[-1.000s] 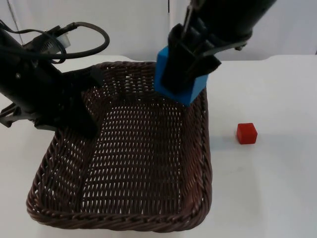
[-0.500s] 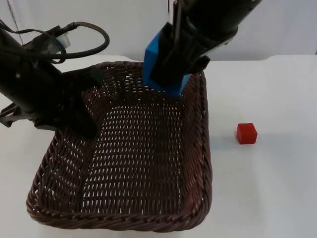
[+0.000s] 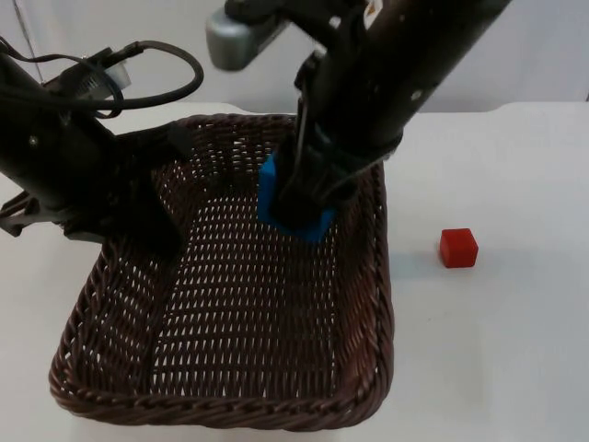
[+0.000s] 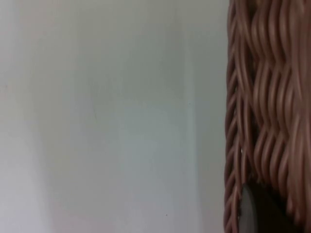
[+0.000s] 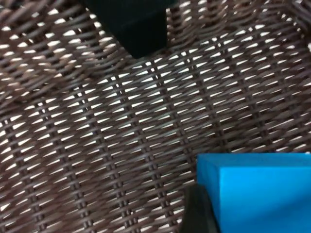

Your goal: Pick up the basket with the left hand and place the largest block into the basket with the right hand.

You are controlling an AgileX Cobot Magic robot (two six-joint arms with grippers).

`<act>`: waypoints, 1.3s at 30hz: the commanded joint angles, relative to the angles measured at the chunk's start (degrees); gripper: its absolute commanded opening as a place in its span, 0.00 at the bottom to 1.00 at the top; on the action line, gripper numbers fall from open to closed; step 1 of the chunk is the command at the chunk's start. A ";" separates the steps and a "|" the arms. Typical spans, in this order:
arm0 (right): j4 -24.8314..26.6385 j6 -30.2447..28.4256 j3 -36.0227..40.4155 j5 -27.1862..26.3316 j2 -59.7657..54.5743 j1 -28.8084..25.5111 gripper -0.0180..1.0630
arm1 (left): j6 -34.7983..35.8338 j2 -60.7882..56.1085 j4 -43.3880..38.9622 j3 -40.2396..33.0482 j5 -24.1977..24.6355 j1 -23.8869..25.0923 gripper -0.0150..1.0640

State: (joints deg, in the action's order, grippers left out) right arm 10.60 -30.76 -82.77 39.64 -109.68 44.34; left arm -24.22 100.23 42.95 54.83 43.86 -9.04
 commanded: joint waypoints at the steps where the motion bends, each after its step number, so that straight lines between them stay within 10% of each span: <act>1: 0.71 0.31 -0.54 -1.16 -0.25 0.17 0.03 | 0.00 -0.31 1.73 0.46 0.31 0.01 0.01; 13: 0.71 0.52 -0.54 -1.74 -0.27 0.17 0.59 | 0.00 -0.31 1.73 0.46 0.21 0.01 0.01; 39: 0.03 3.26 -0.54 4.37 13.58 0.08 0.61 | 0.00 -0.31 1.53 0.46 0.06 0.01 0.01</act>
State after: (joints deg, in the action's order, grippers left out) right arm 10.78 -27.91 -82.77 42.36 -97.86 44.34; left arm -24.22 100.36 42.84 54.83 43.73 -9.04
